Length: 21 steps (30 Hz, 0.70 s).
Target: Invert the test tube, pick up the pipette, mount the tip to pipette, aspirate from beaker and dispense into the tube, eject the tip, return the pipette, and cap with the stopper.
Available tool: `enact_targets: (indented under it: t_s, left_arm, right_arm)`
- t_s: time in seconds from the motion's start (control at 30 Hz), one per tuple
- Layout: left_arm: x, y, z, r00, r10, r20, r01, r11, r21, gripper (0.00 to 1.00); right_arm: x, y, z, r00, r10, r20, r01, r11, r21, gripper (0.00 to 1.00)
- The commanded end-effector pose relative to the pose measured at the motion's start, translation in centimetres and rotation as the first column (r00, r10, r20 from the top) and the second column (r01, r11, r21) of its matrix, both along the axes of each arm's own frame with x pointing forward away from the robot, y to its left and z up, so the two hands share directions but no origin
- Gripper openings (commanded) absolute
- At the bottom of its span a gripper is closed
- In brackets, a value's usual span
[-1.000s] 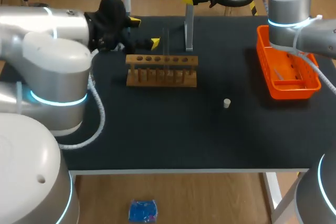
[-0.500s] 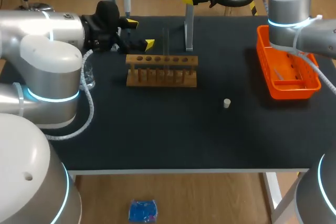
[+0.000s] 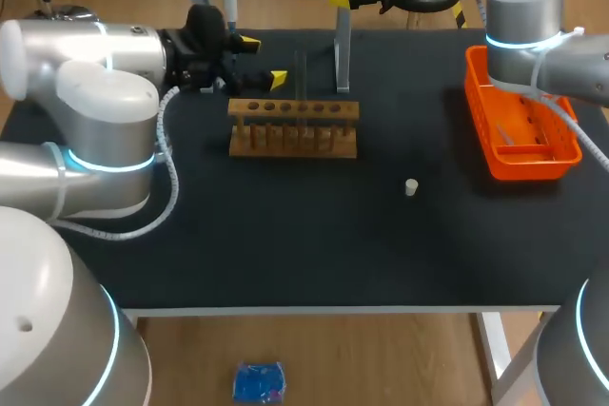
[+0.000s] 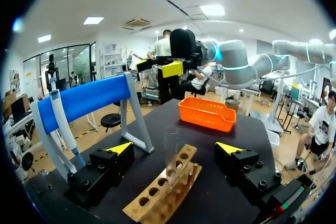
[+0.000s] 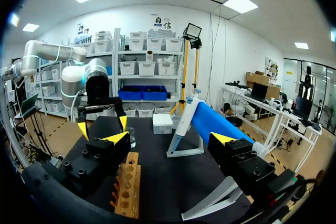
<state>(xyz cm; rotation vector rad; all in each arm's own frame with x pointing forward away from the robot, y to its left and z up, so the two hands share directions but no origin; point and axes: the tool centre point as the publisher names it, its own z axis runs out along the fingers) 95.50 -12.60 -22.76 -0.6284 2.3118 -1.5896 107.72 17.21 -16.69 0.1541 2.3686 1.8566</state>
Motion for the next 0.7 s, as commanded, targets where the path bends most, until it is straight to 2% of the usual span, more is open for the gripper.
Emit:
enact_targets:
  t_s: [0.03, 0.2, 0.7]
  left_arm:
    - [0.34, -0.63, -0.71, 1.0, -0.003, 0.001, 0.003, 1.0, -0.004, 1.0]
    - [0.34, -0.76, -1.0, 1.0, 0.003, -0.012, -0.003, 1.0, 0.015, 1.0]
    - [0.33, -0.76, -1.0, 1.0, 0.008, -0.012, -0.008, 1.0, 0.015, 1.0]
  right_arm:
    - [0.05, -0.06, 0.08, 1.0, 0.002, -0.002, -0.002, 1.0, -0.003, 1.0]
    - [0.05, -0.06, 0.08, 1.0, 0.002, -0.002, -0.002, 1.0, -0.003, 1.0]
    - [0.05, -0.06, 0.08, 1.0, 0.002, -0.002, -0.002, 1.0, -0.003, 1.0]
